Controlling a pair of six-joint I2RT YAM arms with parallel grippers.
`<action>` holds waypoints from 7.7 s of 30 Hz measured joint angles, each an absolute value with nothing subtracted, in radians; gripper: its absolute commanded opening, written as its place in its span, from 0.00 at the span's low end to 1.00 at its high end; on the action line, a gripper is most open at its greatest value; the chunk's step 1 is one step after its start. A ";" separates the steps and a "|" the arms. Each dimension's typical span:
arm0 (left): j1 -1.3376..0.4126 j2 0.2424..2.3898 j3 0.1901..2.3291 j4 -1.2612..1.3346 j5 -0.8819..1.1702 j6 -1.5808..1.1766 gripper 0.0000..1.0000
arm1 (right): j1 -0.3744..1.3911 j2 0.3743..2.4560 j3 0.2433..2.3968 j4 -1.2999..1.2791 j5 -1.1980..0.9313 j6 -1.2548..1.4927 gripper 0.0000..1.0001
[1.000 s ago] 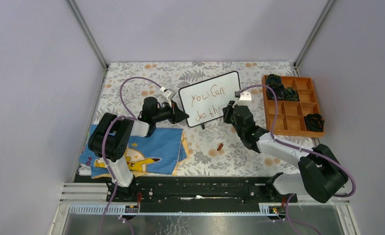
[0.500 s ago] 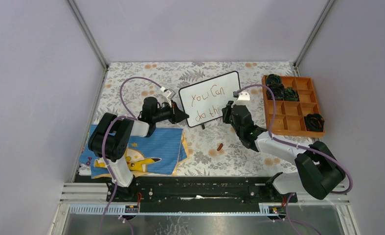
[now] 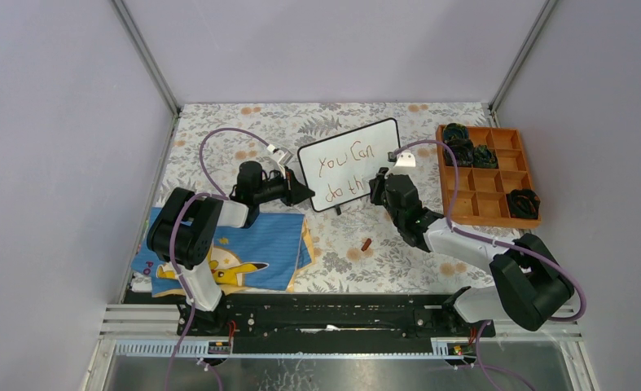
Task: Write a sentence on the whiteboard
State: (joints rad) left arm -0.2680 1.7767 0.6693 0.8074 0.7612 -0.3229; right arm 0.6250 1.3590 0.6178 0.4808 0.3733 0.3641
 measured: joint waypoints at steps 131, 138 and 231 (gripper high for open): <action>-0.287 1.758 0.670 0.779 0.737 -0.279 0.00 | 0.607 1.377 0.687 0.347 0.405 0.375 0.00; -0.287 1.758 0.670 0.776 0.737 -0.279 0.00 | 0.607 1.382 0.687 0.322 0.437 0.375 0.00; -0.308 1.736 0.670 0.747 0.675 -0.251 0.00 | 0.560 1.172 0.476 0.421 0.443 0.485 0.00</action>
